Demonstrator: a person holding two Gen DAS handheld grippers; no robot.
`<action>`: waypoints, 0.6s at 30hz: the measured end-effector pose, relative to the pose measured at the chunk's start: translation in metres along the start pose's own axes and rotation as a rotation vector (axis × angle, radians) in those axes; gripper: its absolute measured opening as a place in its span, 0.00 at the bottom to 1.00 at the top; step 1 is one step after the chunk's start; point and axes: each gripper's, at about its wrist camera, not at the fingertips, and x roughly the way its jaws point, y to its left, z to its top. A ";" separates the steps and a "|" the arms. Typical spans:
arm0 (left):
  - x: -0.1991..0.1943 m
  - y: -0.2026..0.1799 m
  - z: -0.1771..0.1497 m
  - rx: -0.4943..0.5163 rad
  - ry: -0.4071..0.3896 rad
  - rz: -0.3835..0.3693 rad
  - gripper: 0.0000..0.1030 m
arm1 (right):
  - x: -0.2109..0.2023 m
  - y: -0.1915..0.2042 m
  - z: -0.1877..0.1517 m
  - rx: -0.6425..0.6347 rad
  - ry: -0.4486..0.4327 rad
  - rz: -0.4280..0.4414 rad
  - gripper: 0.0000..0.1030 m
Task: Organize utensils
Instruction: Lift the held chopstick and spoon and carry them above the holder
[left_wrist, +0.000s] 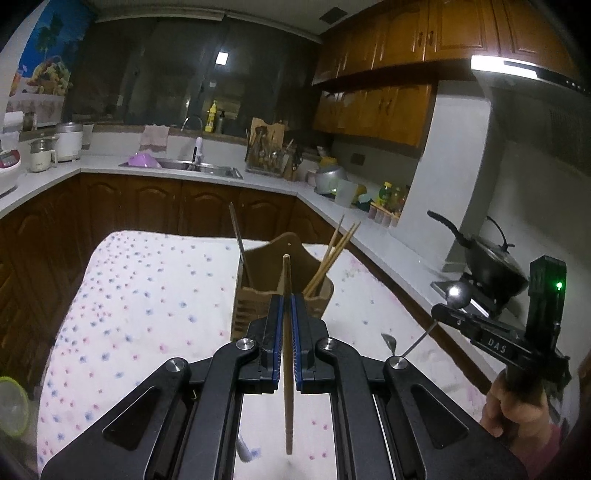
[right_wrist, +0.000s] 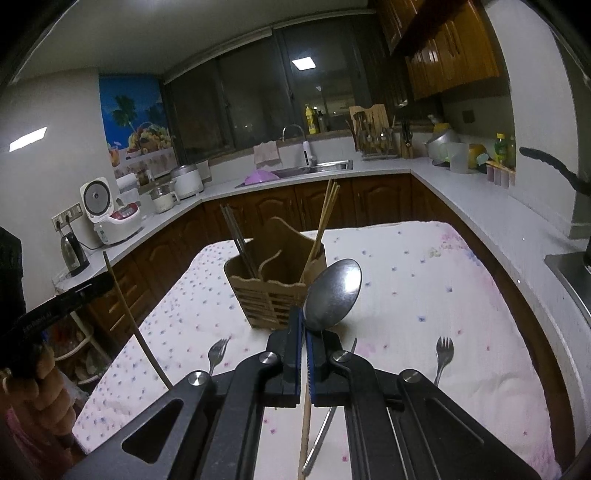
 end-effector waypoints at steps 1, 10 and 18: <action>0.000 0.001 0.004 0.000 -0.010 0.002 0.03 | 0.001 0.000 0.002 -0.002 -0.002 0.000 0.02; 0.004 0.004 0.039 0.005 -0.090 0.015 0.03 | 0.012 0.001 0.024 -0.023 -0.041 -0.007 0.02; 0.015 0.010 0.068 0.000 -0.142 0.025 0.03 | 0.025 0.000 0.045 -0.031 -0.068 -0.017 0.02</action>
